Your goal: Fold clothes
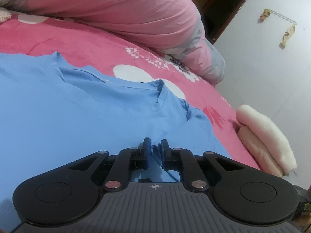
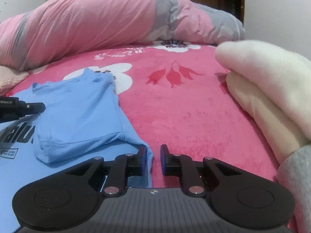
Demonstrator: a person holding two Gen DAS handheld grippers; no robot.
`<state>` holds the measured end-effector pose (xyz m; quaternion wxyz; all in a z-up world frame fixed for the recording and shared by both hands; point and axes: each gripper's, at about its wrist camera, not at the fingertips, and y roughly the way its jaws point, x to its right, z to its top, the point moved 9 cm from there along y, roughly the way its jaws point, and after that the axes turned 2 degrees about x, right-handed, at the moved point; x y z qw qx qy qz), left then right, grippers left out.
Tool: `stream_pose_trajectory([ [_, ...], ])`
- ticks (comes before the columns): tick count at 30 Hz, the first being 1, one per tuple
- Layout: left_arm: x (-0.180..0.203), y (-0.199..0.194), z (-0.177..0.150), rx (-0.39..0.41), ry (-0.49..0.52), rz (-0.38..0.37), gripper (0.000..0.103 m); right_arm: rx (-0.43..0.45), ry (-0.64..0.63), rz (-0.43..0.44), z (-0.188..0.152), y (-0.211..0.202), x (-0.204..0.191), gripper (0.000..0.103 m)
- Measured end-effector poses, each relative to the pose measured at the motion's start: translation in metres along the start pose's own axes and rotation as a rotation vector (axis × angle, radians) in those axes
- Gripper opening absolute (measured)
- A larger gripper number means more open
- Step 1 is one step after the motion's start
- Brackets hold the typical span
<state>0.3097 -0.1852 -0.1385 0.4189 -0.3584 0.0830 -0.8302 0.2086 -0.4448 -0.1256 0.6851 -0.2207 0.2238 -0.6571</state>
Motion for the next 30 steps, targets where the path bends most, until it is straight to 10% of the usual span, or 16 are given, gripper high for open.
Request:
stream_pose_trajectory([
  [5,0.015,-0.008,0.011,0.029,0.043,-0.007,0.023,0.034,-0.205,0.019,0.002,-0.006,-0.022,0.037],
  [10,0.026,0.008,-0.002,-0.015,0.129,0.037,0.025,0.046,-0.361,0.025,0.009,0.009,-0.037,0.032],
  [12,0.023,0.013,-0.009,-0.032,0.139,0.055,0.024,0.043,-0.304,0.016,0.013,0.019,-0.029,0.001],
  [18,0.020,0.008,-0.007,-0.046,0.146,0.059,0.024,0.028,0.057,0.085,0.009,0.025,0.019,0.001],
  [25,0.045,0.017,0.031,-0.054,0.178,0.049,0.025,0.045,0.077,0.101,0.008,0.024,0.020,0.001],
  [30,0.071,0.080,0.049,-0.202,0.139,0.007,0.025,0.052,0.098,0.114,0.006,0.023,0.022,0.001],
])
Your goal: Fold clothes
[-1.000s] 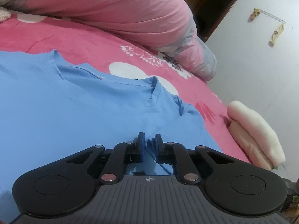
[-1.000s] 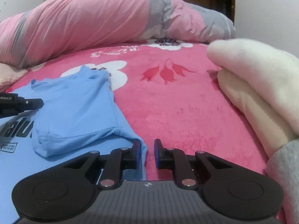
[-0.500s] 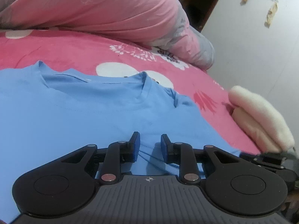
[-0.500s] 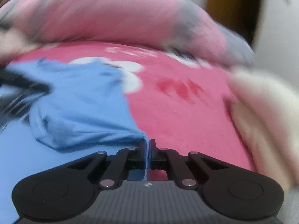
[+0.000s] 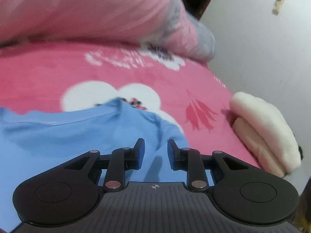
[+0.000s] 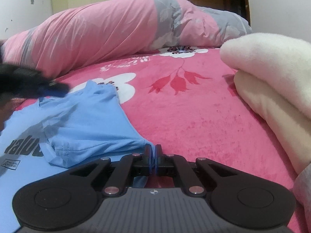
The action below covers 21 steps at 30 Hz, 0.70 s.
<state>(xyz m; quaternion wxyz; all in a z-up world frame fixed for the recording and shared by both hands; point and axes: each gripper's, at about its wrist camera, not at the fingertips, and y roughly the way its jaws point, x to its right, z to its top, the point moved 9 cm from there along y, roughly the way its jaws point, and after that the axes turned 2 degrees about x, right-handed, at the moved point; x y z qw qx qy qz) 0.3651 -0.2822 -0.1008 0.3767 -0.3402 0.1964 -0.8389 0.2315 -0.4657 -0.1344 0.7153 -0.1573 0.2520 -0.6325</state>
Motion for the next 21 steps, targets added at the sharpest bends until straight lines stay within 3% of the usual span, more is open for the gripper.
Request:
stream_pose_trajectory([
  [5,0.001,0.053,0.014,-0.122,-0.150,-0.014,0.025,0.003,0.030,0.023,-0.001,0.000,0.004,0.001],
  [9,-0.003,0.068,0.014,-0.169,-0.193,0.032,0.025,0.005,0.032,0.025,-0.001,0.000,0.003,0.001],
  [14,0.002,0.079,0.013,-0.198,-0.249,0.013,0.024,0.007,0.034,0.027,-0.001,0.000,0.003,0.001],
  [15,0.003,0.081,0.013,-0.201,-0.255,0.010,0.019,0.008,0.036,0.028,-0.002,0.000,0.004,0.001],
  [16,0.003,0.083,0.014,-0.198,-0.255,0.018,0.007,0.008,0.037,0.030,-0.001,0.000,0.004,0.001],
  [21,-0.004,0.079,0.021,-0.131,-0.295,0.013,0.003,0.008,0.039,0.034,-0.001,0.000,0.004,0.002],
])
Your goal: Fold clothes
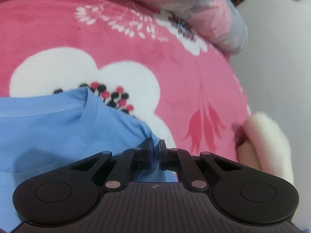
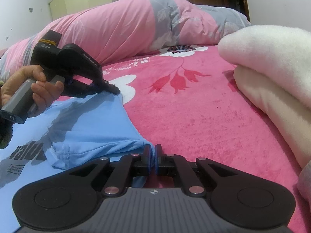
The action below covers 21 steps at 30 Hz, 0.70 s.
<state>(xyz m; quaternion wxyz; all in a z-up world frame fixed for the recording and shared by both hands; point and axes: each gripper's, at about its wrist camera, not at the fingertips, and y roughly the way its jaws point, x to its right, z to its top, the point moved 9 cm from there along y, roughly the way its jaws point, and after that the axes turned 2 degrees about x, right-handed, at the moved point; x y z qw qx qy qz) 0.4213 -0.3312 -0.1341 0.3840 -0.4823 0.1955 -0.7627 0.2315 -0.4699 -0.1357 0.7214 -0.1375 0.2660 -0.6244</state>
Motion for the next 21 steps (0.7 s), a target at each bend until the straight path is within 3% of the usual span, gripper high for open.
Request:
stream_pose_trajectory([
  [5,-0.017,0.015,0.001,-0.009,-0.075,-0.048,0.003,-0.001,0.001,0.002,0.000,0.000,0.000,0.002],
  [10,-0.027,0.015,0.003,0.003,-0.117,-0.158,0.006,-0.002,0.009,0.008,-0.001,0.000,0.001,0.002],
  [17,-0.042,-0.018,0.031,0.128,-0.136,-0.155,0.015,-0.005,0.020,0.014,-0.002,0.000,0.001,0.002],
  [21,-0.021,-0.046,0.024,0.133,0.067,-0.127,0.015,-0.005,0.030,0.018,-0.003,0.000,0.002,0.002],
])
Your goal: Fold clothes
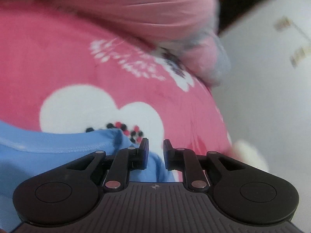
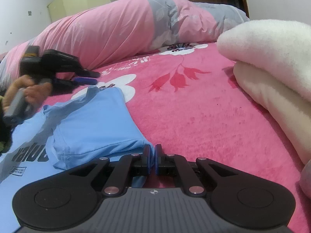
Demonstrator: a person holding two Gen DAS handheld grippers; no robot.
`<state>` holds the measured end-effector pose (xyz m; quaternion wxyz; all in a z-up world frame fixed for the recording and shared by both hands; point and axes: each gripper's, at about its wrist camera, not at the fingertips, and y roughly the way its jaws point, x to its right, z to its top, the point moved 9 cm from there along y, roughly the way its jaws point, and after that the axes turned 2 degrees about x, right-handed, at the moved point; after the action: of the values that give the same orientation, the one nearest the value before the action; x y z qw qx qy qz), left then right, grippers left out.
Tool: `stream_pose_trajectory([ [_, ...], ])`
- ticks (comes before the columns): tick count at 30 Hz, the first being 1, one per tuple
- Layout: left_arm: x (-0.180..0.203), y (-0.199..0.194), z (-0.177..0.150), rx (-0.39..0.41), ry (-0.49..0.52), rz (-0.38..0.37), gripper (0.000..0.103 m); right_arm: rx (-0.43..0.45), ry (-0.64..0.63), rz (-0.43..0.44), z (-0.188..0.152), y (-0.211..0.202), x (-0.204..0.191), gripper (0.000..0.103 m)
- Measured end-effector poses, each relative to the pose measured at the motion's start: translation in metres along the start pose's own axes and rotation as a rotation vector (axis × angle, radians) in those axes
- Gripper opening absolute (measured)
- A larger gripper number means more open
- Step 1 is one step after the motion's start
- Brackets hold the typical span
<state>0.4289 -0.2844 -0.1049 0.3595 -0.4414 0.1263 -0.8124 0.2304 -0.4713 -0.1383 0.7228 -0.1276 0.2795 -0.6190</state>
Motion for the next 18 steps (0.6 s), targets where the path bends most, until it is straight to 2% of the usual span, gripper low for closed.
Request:
stream_pose_trajectory([
  [1,0.011,-0.009,-0.008,-0.013,0.079,0.002,0.015,0.000,0.004,0.002,0.000,0.000,0.000,0.002],
  [3,0.023,-0.027,-0.025,-0.022,0.159,-0.002,0.015,0.000,0.017,0.011,-0.001,0.000,0.002,0.002],
  [5,0.029,-0.046,-0.043,-0.040,0.174,-0.033,0.015,0.001,0.030,0.019,0.000,0.000,0.002,0.003],
  [7,0.026,-0.056,-0.057,-0.057,0.165,-0.038,0.015,0.009,0.040,0.024,0.002,-0.003,0.002,0.008],
  [8,0.024,-0.059,-0.065,-0.063,0.166,-0.034,0.015,0.018,0.036,0.015,0.004,-0.007,0.002,0.020],
  [9,0.019,-0.059,-0.072,-0.069,0.171,-0.019,0.015,0.032,0.025,-0.006,0.007,-0.012,0.001,0.038],
  [10,0.013,-0.057,-0.077,-0.075,0.165,-0.007,0.015,0.047,0.002,-0.032,0.011,-0.019,-0.001,0.043],
  [13,-0.001,-0.052,-0.091,-0.082,0.130,-0.011,0.015,0.091,-0.075,-0.113,0.025,-0.048,-0.008,0.044],
  [16,-0.005,-0.053,-0.100,-0.063,0.162,-0.015,0.015,0.088,-0.051,-0.073,0.036,-0.064,-0.027,0.044],
  [18,-0.007,-0.055,-0.104,-0.049,0.191,-0.010,0.015,0.041,-0.077,-0.021,0.036,-0.054,-0.050,0.040],
])
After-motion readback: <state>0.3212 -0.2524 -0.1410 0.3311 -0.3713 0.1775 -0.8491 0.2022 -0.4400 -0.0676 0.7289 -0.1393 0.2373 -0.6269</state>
